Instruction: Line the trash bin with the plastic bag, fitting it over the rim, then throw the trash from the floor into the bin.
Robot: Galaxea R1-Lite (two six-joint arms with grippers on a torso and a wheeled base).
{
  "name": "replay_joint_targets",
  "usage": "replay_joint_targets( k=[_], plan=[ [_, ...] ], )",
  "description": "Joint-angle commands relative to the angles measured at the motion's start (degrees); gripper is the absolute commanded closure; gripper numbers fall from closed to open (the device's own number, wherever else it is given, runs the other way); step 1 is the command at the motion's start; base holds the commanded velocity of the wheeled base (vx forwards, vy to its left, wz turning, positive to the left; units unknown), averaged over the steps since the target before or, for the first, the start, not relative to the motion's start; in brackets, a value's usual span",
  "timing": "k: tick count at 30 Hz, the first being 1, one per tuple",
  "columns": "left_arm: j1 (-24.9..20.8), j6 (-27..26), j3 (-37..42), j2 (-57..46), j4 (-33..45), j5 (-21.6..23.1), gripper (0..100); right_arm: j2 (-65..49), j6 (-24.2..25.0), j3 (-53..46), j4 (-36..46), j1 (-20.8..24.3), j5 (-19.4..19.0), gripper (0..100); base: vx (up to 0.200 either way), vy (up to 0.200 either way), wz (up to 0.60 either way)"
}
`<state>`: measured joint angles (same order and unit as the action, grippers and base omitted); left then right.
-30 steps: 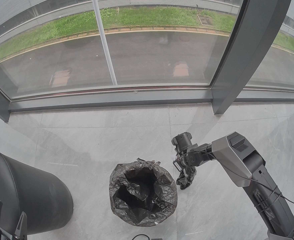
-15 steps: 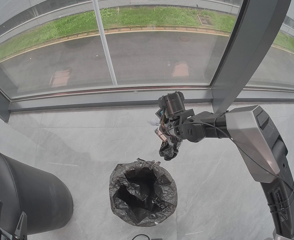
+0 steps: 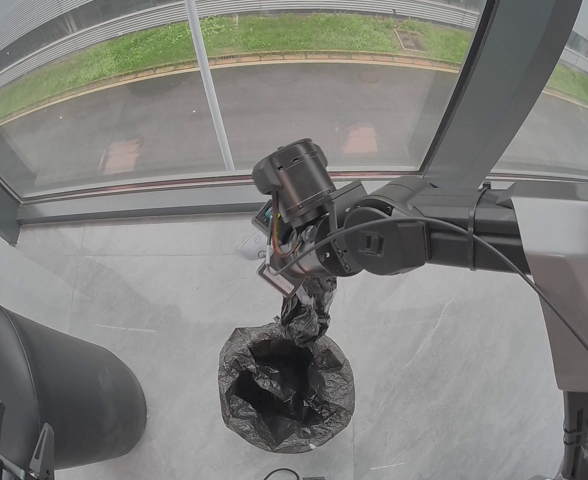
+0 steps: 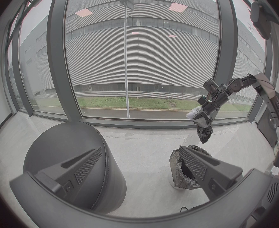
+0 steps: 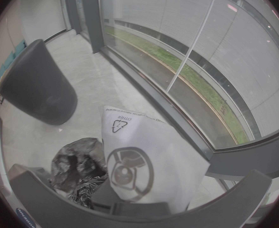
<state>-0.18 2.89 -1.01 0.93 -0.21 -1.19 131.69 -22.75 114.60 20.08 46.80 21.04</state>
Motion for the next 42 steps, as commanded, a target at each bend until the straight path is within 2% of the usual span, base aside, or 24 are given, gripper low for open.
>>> replay_joint_targets(
  k=[1, 8, 25, 31, 42],
  plan=[
    [0.0, 0.0, 1.0, -0.8, -0.1, 0.0, 0, -0.7, 1.7, 0.0, 4.6, 6.5, 0.1, 100, 0.0, 0.0, 0.0],
    [0.0, 0.0, 1.0, -0.8, -0.1, 0.0, 0, 5.2, 1.6, 0.0, 4.8, 10.6, 0.1, 100, 0.0, 0.0, 0.0],
    [0.0, 0.0, 1.0, -0.8, 0.0, 0.0, 0, 15.6, 2.6, 0.0, 4.0, 8.6, 0.2, 100, 0.0, 0.0, 0.0],
    [0.0, 0.0, 1.0, -0.8, 0.0, 0.0, 0, 18.1, 2.5, 0.0, 4.1, 7.3, 2.1, 100, 0.0, 0.0, 0.0],
    [0.0, 0.0, 1.0, -0.8, 0.0, 0.0, 0, 22.0, 2.6, 0.0, 4.0, 6.9, 2.2, 100, 0.0, 0.0, 0.0]
  ],
)
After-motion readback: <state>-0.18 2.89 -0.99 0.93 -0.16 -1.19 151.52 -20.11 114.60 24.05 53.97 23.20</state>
